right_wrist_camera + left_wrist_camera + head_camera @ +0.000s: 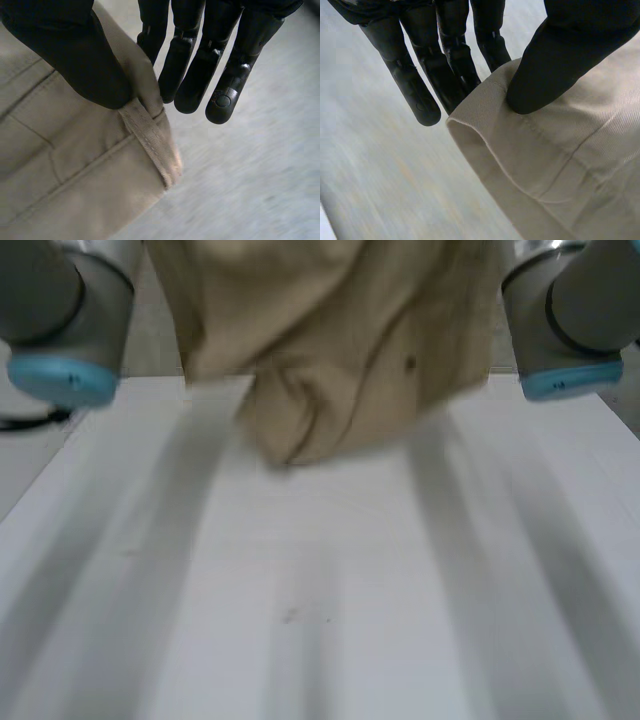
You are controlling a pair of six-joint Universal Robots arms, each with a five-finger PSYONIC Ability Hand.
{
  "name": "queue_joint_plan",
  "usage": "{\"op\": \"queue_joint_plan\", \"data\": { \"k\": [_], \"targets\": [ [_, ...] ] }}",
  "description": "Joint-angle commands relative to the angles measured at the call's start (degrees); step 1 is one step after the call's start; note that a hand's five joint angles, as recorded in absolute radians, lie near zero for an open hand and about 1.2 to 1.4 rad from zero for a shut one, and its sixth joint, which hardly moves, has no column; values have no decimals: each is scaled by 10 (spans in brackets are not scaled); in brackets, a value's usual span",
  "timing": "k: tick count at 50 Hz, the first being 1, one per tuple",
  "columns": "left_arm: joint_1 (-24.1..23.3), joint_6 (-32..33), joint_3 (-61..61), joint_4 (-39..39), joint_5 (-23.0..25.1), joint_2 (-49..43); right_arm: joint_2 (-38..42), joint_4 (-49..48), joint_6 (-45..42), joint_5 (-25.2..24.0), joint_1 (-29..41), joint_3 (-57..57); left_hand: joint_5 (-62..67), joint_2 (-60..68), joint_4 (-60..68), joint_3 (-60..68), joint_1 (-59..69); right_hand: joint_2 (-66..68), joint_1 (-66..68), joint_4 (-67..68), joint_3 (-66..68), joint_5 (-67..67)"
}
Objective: Fold the shorts.
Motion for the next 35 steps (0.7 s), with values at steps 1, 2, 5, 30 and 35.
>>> {"op": "queue_joint_plan", "data": {
  "k": [1, 2, 5, 30, 35],
  "targets": [
    [-9, -19, -44, 77, -3, 64, -58, -50, 6, 3, 16, 107, 132, 113, 113, 116, 145, 115, 227, 117, 114, 134],
    [-7, -29, -86, 79, -2, 80, -63, -47, 7, 2, 16, 122, 132, 113, 113, 116, 145, 115, 227, 117, 114, 134],
    [-5, -42, -147, 81, 1, 99, -81, -36, 9, 0, 14, 181, 132, 113, 113, 116, 145, 115, 227, 117, 114, 134],
    [-20, -46, -513, -77, 5, 103, -125, 223, 6, -42, 8, 528, -8, -26, -27, -24, 5, 115, 227, 117, 114, 134],
    [-26, -46, -519, -63, 4, 100, -141, 222, 33, -46, 7, 564, -308, -327, -327, -324, -295, 115, 227, 117, 114, 134]
  ]
}}
